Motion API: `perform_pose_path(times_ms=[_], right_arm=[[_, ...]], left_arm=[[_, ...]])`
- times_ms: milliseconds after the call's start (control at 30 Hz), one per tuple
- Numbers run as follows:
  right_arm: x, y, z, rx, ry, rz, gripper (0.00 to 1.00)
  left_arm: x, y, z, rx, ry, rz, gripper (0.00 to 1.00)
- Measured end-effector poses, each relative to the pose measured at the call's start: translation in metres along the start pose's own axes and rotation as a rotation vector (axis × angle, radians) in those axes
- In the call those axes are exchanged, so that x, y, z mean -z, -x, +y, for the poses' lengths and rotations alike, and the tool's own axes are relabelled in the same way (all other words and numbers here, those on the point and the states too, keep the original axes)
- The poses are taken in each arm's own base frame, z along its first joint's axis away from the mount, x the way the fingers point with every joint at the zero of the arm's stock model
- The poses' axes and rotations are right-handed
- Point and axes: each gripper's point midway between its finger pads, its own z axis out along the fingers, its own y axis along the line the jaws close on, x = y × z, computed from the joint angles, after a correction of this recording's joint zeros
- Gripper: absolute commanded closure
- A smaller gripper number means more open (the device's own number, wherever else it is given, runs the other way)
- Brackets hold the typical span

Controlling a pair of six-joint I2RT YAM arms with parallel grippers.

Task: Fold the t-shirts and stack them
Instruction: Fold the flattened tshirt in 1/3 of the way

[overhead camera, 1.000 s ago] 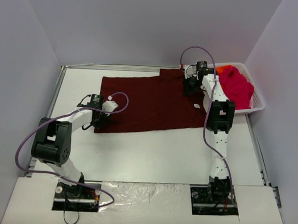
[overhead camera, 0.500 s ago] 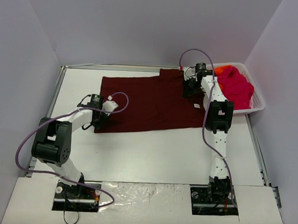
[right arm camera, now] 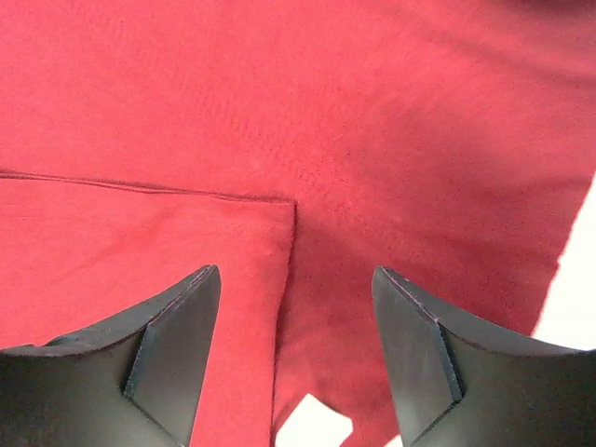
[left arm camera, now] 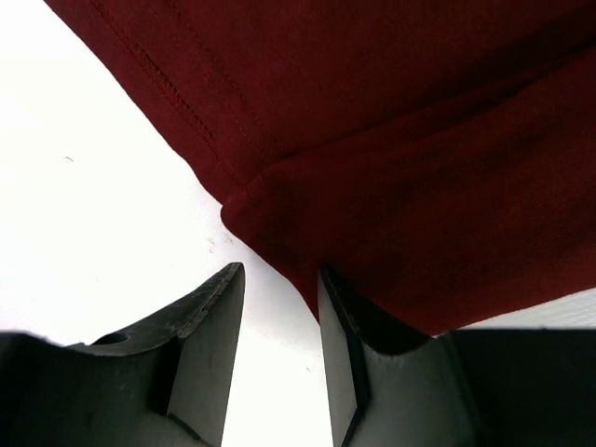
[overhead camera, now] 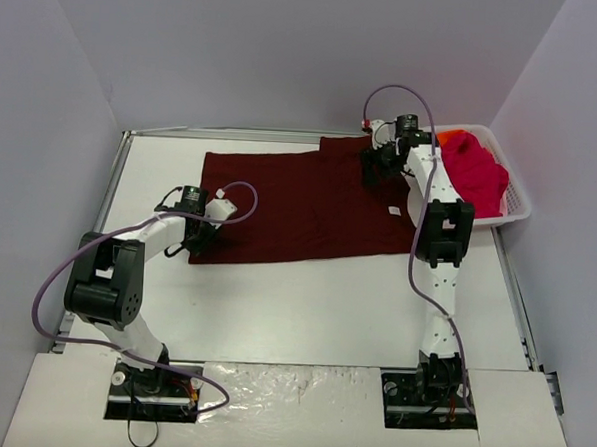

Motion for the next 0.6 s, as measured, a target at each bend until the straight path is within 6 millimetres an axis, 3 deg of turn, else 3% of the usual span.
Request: perform_pose_path(times_ms=[67, 133, 167, 200, 267, 300, 400, 600], right_arm=[[0.022, 0.015, 0.003, 0.014, -0.017, -0.036, 0.39], [0.051, 0.028, 0.010, 0.034, -0.035, -0.072, 0.47], [0.067, 0.031, 0.016, 0.043, -0.041, -0.085, 0.54], [0.083, 0.033, 0.022, 0.055, -0.048, -0.098, 0.73], [0.108, 0.027, 0.035, 0.079, -0.053, -0.104, 0.92], [0.119, 0.021, 0.042, 0.087, -0.057, -0.097, 0.96], [0.130, -0.017, 0.055, 0.096, -0.069, -0.028, 1.00], [0.098, -0.134, 0.063, 0.041, -0.020, 0.253, 1.00]], left_arm=[[0.000, 0.000, 0.000, 0.000, 0.000, -0.001, 0.63], [0.000, 0.000, 0.000, 0.000, 0.000, -0.001, 0.63], [0.000, 0.000, 0.000, 0.000, 0.000, -0.001, 0.63], [0.000, 0.000, 0.000, 0.000, -0.001, -0.001, 0.63], [0.000, 0.001, 0.000, 0.000, -0.002, -0.003, 0.63], [0.000, 0.001, 0.000, 0.000, -0.003, -0.004, 0.63], [0.000, 0.001, -0.001, 0.000, -0.005, -0.005, 0.63], [0.000, 0.001, -0.001, 0.000, -0.006, -0.007, 0.63]])
